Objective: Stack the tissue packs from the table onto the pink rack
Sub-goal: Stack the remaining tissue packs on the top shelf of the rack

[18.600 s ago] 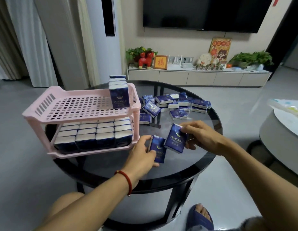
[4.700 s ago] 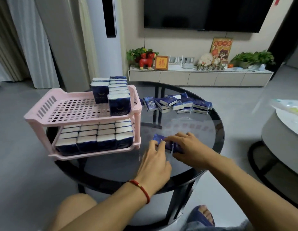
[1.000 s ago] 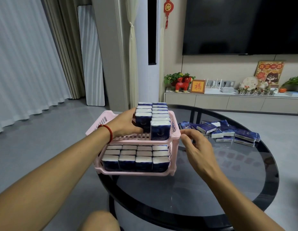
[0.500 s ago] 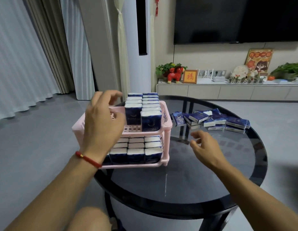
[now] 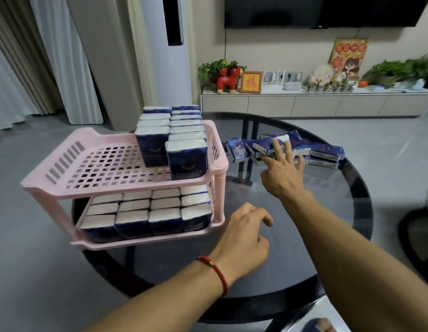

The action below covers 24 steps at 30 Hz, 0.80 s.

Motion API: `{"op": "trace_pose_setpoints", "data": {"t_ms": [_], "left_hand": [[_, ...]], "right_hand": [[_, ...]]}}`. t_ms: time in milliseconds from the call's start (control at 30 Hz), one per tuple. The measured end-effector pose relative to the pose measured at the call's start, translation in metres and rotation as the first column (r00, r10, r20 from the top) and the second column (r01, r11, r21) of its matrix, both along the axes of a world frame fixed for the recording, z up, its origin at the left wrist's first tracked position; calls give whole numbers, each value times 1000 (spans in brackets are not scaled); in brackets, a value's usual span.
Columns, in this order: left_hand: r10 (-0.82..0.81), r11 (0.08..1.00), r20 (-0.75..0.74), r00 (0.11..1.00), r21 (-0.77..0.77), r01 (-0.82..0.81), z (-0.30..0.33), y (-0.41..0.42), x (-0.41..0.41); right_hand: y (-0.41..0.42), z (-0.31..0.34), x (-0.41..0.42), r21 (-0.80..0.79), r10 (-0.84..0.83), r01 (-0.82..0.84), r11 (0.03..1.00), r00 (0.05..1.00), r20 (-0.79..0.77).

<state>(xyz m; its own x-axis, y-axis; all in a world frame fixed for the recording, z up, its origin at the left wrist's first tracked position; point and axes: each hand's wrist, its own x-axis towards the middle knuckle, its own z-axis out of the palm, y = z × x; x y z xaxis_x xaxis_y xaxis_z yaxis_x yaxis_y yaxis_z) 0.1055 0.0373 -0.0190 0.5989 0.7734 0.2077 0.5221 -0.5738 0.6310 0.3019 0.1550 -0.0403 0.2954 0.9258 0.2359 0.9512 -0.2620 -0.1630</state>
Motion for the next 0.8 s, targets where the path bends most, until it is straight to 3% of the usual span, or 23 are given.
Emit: {"op": "trace_pose_setpoints", "data": {"t_ms": [100,200,267,300,367,467,567,633,667,733,800], "left_hand": [[7,1000,22,1000,-21,-7,-3,0,5],[33,998,77,997,-57,-29,-4,1,7],[108,988,148,983,-123,-90,-2,4,10],[160,975,187,969,-181,-126,-1,6,12],[270,917,238,933,-359,-173,0,11,19],[450,757,345,824,-636,-147,3,17,34],[574,614,425,700,-789,-24,2,21,48],[632,581,399,664,-812,-65,-2,22,50],[650,571,389,653,-817,-82,-5,23,50],[656,563,368,659,-820,-102,-7,22,47],[643,567,342,685,-814,-125,-4,17,44]], "right_hand": [[4,-3,3,117,8,-9,993,1000,10],[-12,11,3,452,68,56,890,965,-252],[-30,28,0,530,180,210,822,786,-591],[-42,36,-3,501,242,285,817,619,-747],[-69,42,-8,413,322,318,853,300,-898],[-108,31,-12,338,319,226,914,117,-941],[-129,19,-17,279,275,158,947,50,-960],[-128,16,-19,256,238,114,960,152,-959],[-124,16,-18,254,216,115,960,271,-938],[-106,13,-7,282,144,146,948,595,-790],[-82,9,10,301,60,97,949,880,-470]]}}
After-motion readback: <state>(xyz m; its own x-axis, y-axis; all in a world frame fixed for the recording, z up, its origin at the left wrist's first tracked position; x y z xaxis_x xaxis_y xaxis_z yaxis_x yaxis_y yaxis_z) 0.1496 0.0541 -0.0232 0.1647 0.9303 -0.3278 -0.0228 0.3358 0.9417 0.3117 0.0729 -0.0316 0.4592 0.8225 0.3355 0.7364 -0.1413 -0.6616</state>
